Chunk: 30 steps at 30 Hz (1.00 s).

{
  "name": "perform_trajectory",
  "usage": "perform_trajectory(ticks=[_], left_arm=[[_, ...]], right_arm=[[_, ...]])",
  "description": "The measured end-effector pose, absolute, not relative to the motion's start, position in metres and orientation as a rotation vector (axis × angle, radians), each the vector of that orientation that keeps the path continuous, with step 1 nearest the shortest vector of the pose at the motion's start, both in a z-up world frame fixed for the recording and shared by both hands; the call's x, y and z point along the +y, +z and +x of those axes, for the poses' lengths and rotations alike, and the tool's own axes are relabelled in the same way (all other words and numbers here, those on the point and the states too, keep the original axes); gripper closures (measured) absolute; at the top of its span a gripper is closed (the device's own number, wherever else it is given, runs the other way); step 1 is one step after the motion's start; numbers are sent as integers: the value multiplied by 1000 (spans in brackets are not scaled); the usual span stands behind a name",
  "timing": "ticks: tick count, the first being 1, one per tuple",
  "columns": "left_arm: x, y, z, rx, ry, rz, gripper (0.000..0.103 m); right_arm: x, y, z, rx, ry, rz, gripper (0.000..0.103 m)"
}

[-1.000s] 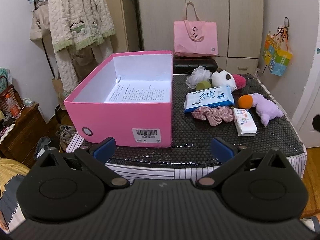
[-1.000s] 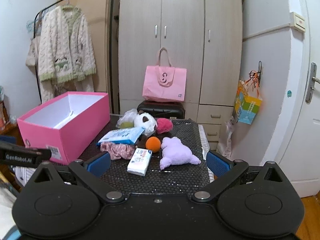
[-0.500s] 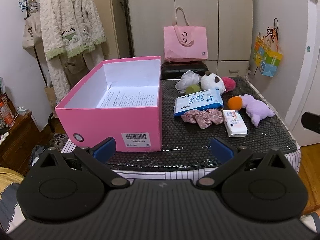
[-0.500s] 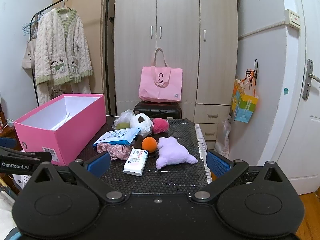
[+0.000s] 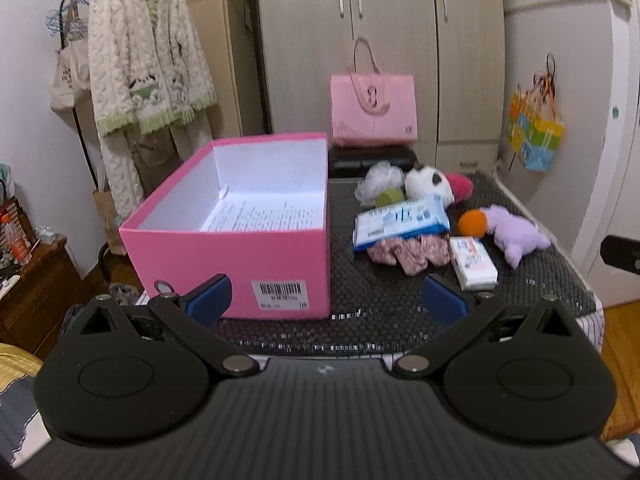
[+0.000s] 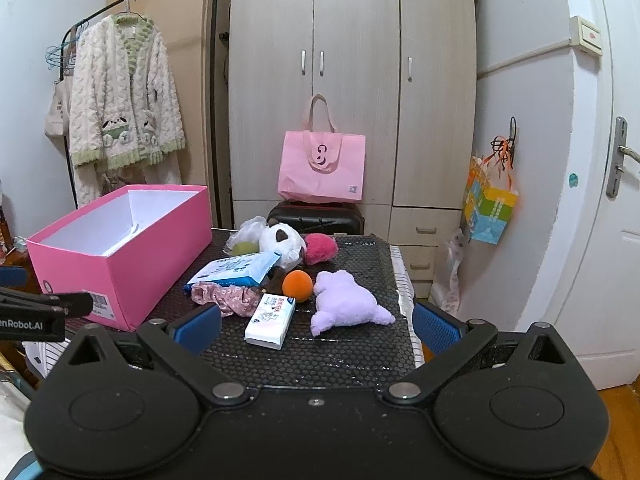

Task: Organize soft objects

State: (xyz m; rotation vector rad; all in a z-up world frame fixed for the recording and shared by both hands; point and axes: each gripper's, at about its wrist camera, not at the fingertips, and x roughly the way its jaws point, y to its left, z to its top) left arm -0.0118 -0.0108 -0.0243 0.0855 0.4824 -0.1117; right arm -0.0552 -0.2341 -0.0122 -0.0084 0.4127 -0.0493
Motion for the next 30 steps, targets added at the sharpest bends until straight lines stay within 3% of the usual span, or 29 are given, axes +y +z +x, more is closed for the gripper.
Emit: perform_trajectory(ticks=[16, 22, 30], left_arm=[[-1, -26, -16, 284, -177, 4, 0], [-16, -32, 7, 317, -294, -52, 0], [-76, -62, 40, 379, -372, 73, 3]], right_arm=[[-243, -24, -48, 315, 51, 15, 0], [-258, -39, -22, 328, 87, 35, 0], [-293, -42, 14, 396, 153, 54, 0]])
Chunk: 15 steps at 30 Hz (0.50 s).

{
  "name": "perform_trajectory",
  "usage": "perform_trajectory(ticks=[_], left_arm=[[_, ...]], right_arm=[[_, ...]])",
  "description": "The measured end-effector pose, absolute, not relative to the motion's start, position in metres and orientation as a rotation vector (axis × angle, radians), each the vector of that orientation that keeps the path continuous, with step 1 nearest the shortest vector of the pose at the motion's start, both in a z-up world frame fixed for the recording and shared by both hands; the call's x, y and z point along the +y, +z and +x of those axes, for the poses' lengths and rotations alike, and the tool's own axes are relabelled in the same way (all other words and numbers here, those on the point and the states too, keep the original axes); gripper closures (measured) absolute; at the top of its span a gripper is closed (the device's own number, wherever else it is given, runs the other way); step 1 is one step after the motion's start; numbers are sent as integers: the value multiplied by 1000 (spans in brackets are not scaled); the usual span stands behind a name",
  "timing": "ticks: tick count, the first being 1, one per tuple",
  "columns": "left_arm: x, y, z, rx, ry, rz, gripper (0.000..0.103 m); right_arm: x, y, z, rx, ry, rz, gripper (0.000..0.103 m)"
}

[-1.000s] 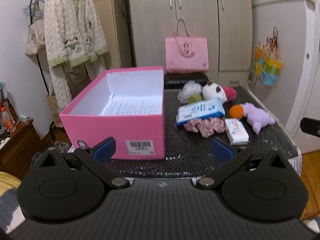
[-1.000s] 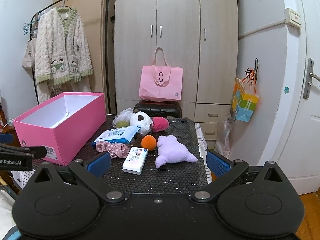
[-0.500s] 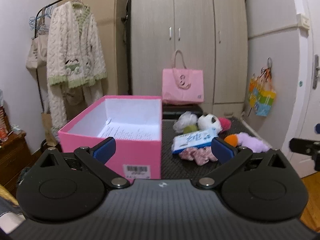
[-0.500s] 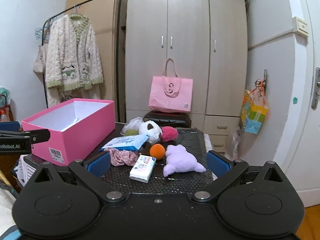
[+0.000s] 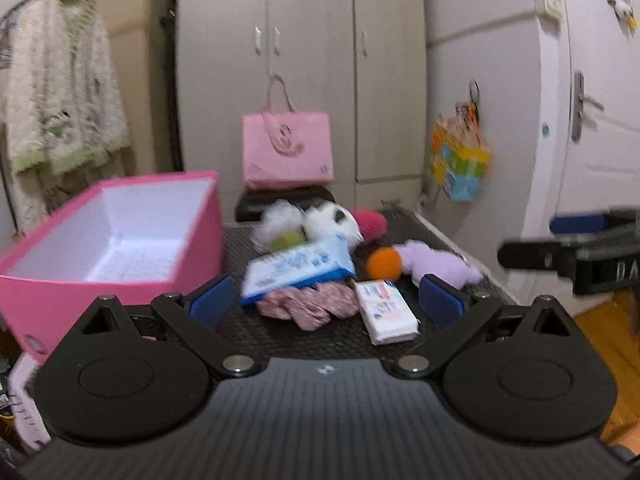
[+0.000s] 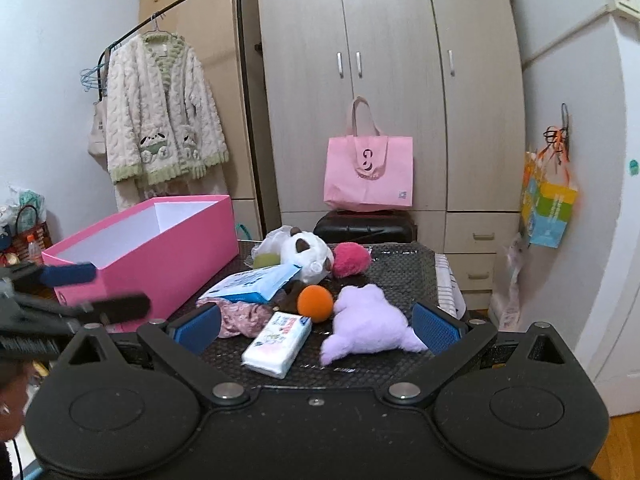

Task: Organize soft objects
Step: 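Grasp the white tissue box with the left tool while the right tool grasps the orange ball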

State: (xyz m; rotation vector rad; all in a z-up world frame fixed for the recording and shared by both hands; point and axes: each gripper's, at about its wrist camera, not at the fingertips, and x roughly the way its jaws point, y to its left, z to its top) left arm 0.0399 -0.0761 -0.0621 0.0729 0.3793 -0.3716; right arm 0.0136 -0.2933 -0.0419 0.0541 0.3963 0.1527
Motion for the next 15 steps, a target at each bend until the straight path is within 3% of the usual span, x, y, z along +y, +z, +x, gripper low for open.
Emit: perform_trajectory(ticks=[1, 4, 9, 15], left_arm=[[-81, -66, 47, 403, -383, 67, 4], [-99, -81, 69, 482, -424, 52, 11], [-132, -109, 107, 584, -460, 84, 31], [-151, -124, 132, 645, -492, 98, 46]], right_arm=[[-296, -43, 20, 406, 156, 48, 2], [-302, -48, 42, 441, 192, 45, 19], [-303, -62, 87, 512, 314, 44, 46], [-297, -77, 130, 546, 395, 12, 51]])
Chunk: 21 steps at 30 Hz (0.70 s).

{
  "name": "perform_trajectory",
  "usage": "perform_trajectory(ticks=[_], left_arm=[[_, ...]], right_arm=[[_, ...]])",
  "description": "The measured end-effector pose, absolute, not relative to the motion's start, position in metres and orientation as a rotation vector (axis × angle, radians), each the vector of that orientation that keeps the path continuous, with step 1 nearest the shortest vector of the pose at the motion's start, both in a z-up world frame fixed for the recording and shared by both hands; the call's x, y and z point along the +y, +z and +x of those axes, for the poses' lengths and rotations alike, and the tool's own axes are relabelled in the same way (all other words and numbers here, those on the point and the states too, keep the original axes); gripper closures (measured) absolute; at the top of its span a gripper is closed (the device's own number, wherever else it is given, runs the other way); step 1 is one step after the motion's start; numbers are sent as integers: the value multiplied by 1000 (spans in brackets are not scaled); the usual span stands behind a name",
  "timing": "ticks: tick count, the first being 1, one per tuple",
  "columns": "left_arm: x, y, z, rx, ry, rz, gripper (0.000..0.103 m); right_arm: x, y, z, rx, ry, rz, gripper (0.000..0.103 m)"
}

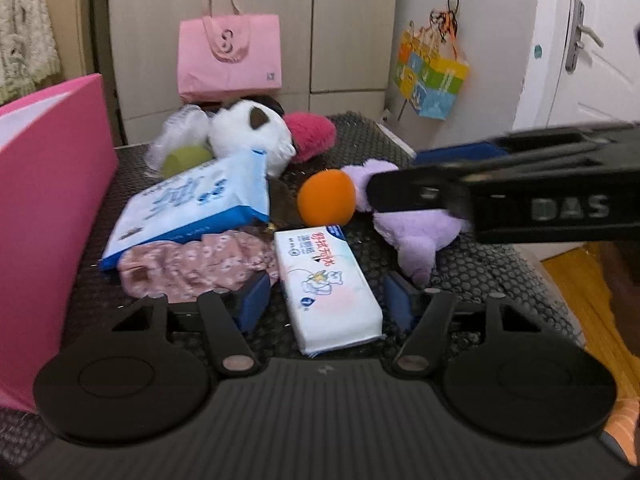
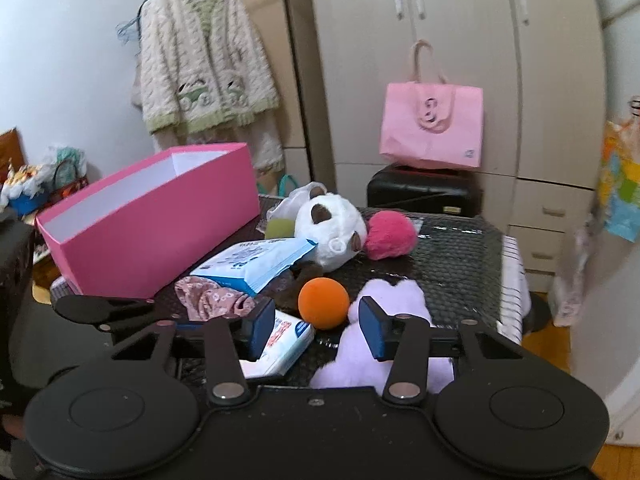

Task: Organize soft objects
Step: 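Grasp the white tissue box with the left tool while the right tool grasps the orange ball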

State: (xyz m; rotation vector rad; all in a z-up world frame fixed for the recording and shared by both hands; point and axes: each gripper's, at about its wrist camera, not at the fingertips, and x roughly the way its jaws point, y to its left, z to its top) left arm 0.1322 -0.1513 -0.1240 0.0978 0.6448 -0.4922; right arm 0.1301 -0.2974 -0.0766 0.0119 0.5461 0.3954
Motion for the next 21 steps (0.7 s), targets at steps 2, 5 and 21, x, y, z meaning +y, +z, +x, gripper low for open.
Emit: perform_trajectory(ticks=[2, 5, 21], left_arm=[[-154, -126, 138, 668, -488, 95, 47], [-155, -126, 144, 668, -468, 102, 47], [-161, -127, 146, 630, -438, 120, 64]], right_arm=[[-295, -80, 139, 551, 423, -12, 51], [-291, -83, 151, 550, 489, -35, 51], [-293, -91, 161, 542, 480, -44, 63]])
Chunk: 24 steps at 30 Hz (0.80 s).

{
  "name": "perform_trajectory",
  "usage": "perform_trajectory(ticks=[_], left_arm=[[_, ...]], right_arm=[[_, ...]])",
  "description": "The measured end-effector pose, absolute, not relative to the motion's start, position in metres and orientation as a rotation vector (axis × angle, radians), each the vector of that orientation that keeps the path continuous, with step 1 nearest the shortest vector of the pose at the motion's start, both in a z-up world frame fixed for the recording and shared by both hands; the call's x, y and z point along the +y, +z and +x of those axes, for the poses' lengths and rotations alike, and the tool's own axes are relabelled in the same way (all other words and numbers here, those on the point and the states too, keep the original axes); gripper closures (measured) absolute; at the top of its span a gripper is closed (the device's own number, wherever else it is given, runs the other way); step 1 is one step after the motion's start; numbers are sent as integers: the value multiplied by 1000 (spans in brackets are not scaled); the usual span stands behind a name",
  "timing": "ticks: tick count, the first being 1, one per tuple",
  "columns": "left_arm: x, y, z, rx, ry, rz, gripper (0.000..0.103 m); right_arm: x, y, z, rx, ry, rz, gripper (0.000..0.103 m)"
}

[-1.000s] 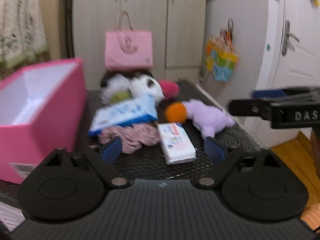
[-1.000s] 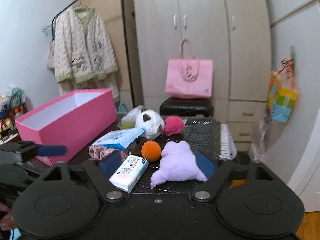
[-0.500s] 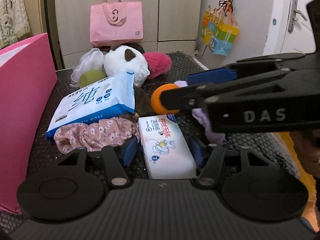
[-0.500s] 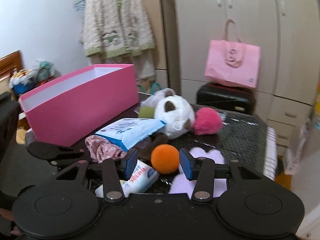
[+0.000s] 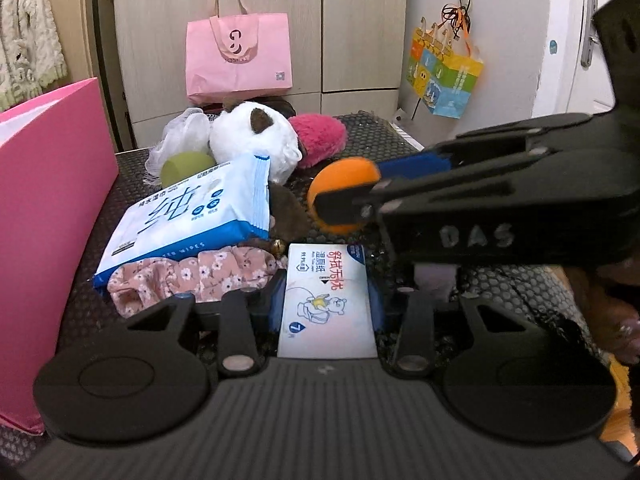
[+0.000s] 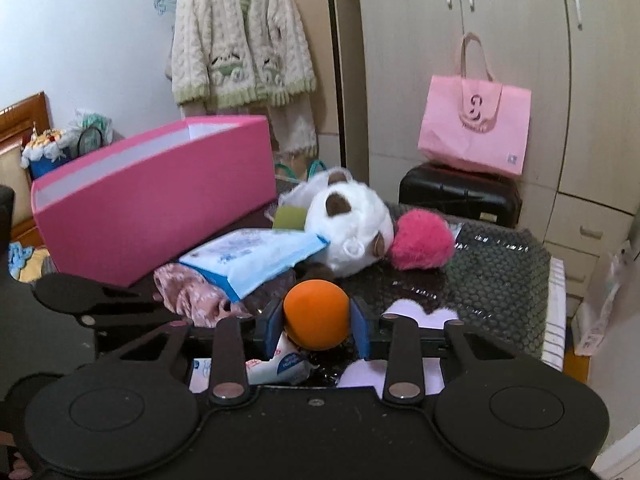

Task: Organize soft objects
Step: 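Grasp the white tissue box with the left tool while the right tool grasps the orange ball, then carry the tissue box and orange ball into the pink shoebox and open both tools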

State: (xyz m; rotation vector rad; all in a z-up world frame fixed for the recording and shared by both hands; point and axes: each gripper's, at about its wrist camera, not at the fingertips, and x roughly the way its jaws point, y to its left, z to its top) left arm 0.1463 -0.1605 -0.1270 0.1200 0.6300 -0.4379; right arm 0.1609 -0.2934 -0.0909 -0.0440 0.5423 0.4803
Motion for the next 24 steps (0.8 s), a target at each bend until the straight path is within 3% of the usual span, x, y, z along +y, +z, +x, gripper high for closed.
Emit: perform_trajectory(ticks=[24], left_arm=[[-96, -107, 79, 726, -551, -19, 64]], right_arm=[[-265, -71, 81, 647, 404, -17, 62]])
